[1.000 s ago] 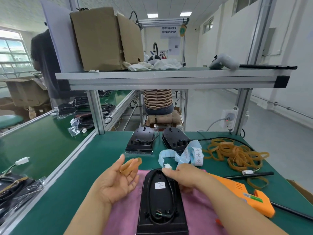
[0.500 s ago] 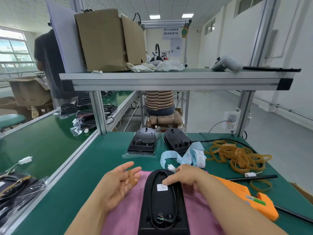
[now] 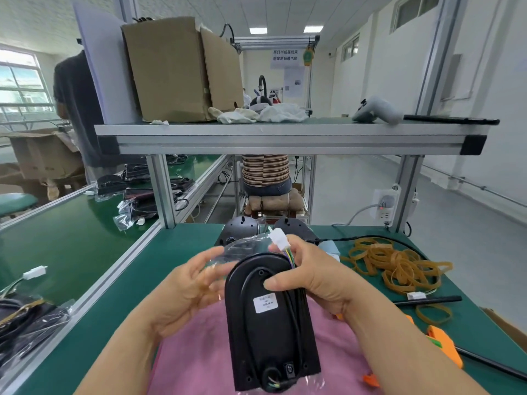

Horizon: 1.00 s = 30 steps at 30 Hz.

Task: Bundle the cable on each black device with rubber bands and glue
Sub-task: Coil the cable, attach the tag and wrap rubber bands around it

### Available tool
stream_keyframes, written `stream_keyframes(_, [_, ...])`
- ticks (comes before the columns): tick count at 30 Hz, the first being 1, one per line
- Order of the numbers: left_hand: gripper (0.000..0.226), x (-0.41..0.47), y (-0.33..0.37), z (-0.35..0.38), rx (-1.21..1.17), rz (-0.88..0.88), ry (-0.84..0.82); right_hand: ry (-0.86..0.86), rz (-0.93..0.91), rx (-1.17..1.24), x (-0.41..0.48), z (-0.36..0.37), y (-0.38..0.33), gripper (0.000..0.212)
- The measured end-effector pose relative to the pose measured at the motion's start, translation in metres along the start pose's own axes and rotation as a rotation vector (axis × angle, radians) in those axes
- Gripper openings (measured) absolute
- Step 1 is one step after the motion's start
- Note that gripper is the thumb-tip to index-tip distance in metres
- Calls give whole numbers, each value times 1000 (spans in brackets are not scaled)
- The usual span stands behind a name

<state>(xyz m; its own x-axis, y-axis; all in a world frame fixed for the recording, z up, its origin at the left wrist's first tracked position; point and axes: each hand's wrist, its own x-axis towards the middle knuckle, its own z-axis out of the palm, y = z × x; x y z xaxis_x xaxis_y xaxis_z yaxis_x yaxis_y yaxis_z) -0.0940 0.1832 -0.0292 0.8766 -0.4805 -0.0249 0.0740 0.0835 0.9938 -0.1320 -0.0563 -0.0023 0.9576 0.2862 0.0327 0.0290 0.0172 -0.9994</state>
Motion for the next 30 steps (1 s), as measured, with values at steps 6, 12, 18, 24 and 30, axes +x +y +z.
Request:
stream_keyframes(6, [107,-9,31,5,328,78,-109,31,-29,-60,-2,6,4,72])
stream_keyframes(12, [105,-9,34,37,634,207,-61,-4,-34,-108,-5,5,5,59])
stream_keyframes(18, [109,-8,37,54,904,290,8,223,-159,-97,-13,-3,-3,34])
stream_keyframes(24, [111,-7,37,55,882,293,-58,626,-347,-946,-25,-4,-21,52])
stream_keyframes(30, [112,-6,40,57,898,273,-75,470,-279,-1060,-20,45,-30,30])
